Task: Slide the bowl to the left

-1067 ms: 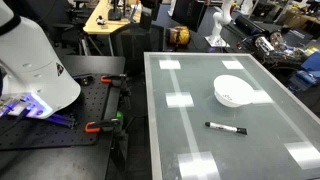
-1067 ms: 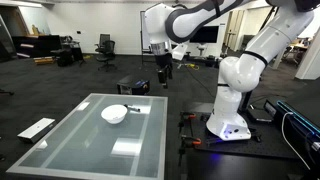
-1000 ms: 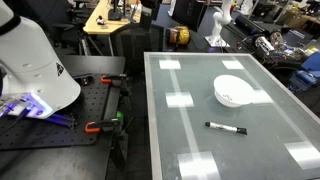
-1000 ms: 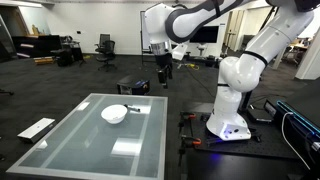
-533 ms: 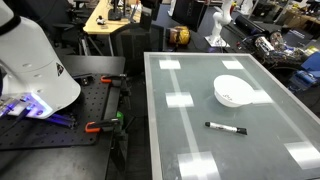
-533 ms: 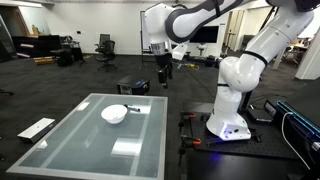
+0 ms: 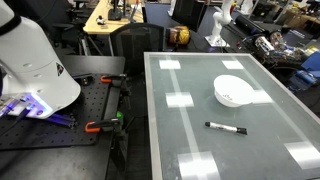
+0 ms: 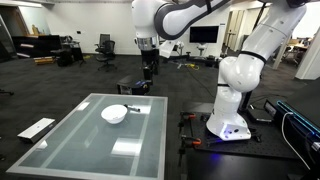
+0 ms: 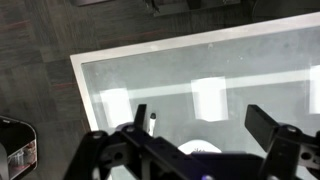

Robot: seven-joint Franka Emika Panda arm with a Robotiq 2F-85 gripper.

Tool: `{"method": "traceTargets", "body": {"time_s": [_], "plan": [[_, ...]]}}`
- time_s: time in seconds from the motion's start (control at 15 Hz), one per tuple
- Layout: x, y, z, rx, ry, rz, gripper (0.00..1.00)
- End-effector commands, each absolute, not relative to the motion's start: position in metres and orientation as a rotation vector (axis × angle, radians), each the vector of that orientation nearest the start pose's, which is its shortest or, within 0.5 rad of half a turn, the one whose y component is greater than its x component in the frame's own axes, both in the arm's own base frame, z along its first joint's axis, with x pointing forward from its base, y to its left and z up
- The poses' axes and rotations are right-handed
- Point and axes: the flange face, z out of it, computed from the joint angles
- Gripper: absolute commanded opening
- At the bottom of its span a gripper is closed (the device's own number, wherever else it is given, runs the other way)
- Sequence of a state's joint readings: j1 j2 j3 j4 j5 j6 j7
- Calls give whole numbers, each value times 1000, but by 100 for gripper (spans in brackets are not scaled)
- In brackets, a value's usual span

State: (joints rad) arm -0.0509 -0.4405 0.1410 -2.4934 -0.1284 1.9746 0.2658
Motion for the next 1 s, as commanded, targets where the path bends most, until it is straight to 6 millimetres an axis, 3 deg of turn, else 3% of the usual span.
{"method": "traceTargets", "body": {"time_s": [0.0,0.33,0.93], "plan": [[446,55,441,-3394,209,-22,100],[493,88,431,-3481,201,-130,100],[545,135,381,-3642,215,-202,100]]}}
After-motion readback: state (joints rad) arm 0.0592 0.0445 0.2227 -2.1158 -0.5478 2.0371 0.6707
